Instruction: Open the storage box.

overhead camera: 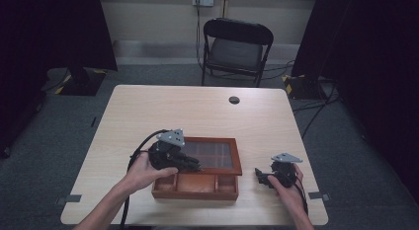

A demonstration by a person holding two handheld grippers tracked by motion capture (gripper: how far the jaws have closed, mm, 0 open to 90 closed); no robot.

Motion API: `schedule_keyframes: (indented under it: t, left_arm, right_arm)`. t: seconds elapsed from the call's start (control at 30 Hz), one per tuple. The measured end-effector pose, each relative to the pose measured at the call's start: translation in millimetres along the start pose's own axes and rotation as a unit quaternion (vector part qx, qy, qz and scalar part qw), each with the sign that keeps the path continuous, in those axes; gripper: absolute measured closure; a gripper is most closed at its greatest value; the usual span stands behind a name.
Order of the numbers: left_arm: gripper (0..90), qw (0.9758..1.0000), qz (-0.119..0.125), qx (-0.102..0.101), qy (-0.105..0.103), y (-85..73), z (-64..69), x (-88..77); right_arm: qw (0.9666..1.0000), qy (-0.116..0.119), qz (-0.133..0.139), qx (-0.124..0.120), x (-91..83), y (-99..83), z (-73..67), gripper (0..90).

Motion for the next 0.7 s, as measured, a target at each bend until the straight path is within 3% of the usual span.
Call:
schedule_keyframes:
  t: [0.7]
  left_arm:
    - [81.3,0.9997,0.022,-0.006,0.007,10.9,-5.0,-6.3]
  right_arm:
    - [1.0000,0.000,0.000,0.001,0.1,0.1,-0.1,11.1]
Point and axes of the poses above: each handheld gripper's, and its own axes: x roughly forward along the jaws, y roughly out of its top, z roughly to its right, the point moved 7 cm from there along x, roughly forward along the jaws, and after that the axes turned 3 degrees about -y, right-handed, at the moved point
